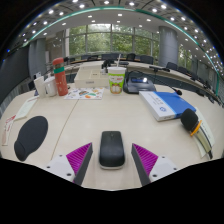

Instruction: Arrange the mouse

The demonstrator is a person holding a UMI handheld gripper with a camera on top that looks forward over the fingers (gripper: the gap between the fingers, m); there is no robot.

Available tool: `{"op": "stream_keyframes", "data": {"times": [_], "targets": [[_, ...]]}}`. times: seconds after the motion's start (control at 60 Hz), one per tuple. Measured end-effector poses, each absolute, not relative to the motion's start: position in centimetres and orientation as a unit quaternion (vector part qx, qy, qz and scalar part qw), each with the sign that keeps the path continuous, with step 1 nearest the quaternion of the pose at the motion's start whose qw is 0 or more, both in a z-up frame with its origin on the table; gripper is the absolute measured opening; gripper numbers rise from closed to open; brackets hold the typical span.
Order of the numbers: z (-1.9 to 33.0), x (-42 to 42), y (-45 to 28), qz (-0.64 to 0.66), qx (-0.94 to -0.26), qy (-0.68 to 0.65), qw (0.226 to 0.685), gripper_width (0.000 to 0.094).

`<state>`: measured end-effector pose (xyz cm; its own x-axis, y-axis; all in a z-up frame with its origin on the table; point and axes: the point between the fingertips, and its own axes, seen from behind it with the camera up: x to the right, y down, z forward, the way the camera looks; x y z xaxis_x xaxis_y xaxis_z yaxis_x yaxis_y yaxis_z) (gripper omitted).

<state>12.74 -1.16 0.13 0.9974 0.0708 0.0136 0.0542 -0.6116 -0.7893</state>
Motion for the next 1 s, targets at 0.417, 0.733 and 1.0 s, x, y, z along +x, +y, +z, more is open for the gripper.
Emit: {"op": "stream_keyframes", "data": {"times": [0.417, 0.733, 1.0], "targets": [[-1.3, 12.6, 0.8, 0.004, -0.906, -0.051, 0.419, 0.0356], [10.6, 5.4, 0.4, -0.009, -0.872, -0.021, 0.489, 0.0329], [12.1, -12.8, -0.3, 0.035, -0.865, -0.065, 0.497, 0.0319]]}}
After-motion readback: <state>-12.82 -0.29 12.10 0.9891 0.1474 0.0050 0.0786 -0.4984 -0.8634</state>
